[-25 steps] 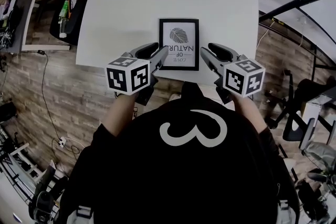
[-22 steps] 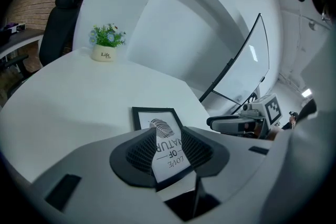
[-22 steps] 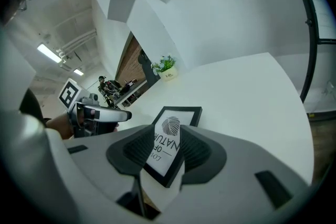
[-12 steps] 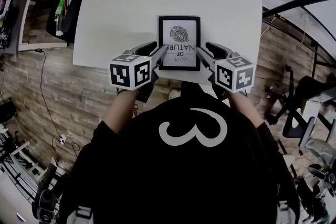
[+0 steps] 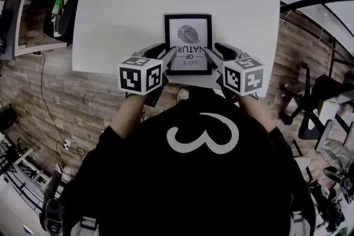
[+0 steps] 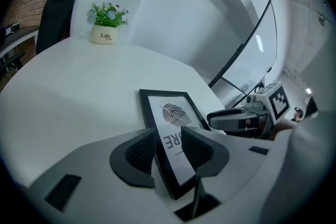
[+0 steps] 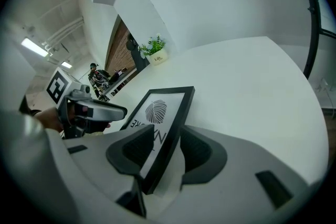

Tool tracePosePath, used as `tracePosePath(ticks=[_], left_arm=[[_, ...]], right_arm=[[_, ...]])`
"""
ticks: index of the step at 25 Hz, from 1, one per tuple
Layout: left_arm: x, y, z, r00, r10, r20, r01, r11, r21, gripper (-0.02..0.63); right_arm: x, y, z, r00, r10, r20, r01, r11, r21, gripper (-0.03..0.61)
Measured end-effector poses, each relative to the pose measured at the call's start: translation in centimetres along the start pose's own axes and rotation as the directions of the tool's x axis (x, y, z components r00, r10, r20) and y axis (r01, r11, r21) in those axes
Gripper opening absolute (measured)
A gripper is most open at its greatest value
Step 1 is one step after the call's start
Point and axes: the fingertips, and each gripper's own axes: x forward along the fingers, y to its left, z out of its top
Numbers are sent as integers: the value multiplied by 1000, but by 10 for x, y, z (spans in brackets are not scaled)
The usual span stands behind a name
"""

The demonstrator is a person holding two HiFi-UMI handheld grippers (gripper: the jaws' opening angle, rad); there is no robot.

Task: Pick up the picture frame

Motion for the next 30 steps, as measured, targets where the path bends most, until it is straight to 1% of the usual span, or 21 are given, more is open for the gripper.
tracePosePath(ticks=[7, 15, 21, 25, 30], left_arm=[[8, 11, -4, 999, 32, -12, -32, 999, -3, 138], [13, 16, -11, 998, 46, -32, -47, 999, -16, 138], [17, 18, -13, 997, 64, -42, -64, 998, -10, 137], [19, 20, -13, 997, 65, -37, -66, 998, -8, 134], [20, 21, -14, 997, 67, -37, -67, 998, 3, 113]], right_arm=[[7, -3, -4, 1000, -17, -16, 17, 1000, -10, 150], [14, -4, -7, 999, -40, -35, 39, 999, -30, 150], [14, -6, -7, 997, -69, -38, 68, 997, -30, 147], [16, -8, -7, 996, -87, -38, 87, 996, 4, 137], [17, -11, -10, 991, -128, -43, 128, 992, -19, 129]])
